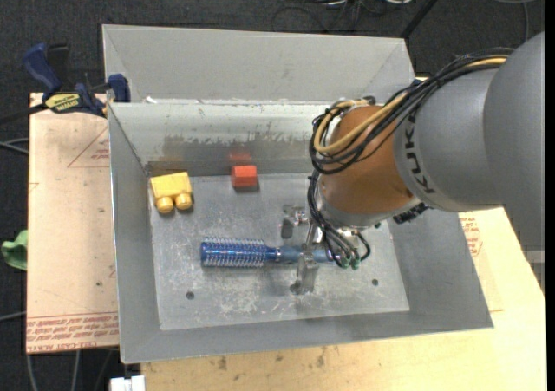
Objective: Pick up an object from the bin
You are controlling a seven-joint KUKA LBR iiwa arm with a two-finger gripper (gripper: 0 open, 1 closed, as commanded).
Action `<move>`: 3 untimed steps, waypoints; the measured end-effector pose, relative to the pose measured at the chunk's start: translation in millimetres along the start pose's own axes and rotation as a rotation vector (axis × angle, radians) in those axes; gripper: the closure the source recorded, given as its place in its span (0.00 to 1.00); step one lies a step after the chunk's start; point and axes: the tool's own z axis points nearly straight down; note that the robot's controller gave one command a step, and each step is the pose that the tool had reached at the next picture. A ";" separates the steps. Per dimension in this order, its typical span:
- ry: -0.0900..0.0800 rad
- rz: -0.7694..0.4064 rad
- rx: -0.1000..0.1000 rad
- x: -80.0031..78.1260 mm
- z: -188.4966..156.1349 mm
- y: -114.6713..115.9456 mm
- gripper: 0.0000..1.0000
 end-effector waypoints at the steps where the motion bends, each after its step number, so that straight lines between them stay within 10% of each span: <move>1: 0.002 -0.062 0.002 -16.0 1.8 -0.4 0.00; 3: 0.002 -0.614 0.000 -27.4 31.4 -2.2 0.00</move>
Offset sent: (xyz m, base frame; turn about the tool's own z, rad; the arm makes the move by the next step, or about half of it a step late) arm 0.0152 -0.0013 -0.0015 -0.0629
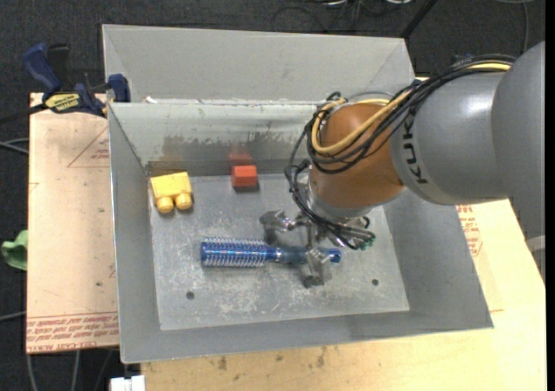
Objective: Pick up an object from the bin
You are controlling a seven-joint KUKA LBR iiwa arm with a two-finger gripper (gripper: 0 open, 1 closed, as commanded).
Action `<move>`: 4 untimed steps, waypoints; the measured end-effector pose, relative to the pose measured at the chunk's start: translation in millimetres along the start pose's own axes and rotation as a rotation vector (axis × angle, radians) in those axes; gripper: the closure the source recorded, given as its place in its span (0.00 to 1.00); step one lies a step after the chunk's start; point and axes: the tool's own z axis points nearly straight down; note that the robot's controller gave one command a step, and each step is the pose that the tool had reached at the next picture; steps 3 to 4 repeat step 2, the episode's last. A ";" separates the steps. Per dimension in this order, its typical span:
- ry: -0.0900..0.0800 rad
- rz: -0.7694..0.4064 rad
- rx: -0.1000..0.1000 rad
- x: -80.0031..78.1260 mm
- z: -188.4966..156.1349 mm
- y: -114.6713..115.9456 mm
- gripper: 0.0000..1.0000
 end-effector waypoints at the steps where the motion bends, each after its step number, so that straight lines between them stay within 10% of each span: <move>1: 0.000 0.001 0.000 0.0 -0.3 -0.2 1.00; 2: -0.006 0.004 0.004 -2.7 -97.8 -0.8 1.00; 4: -0.006 0.004 0.004 -2.7 -97.8 -0.8 1.00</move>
Offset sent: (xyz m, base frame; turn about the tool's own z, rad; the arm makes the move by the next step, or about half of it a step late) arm 0.0000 0.0000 0.0000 0.0000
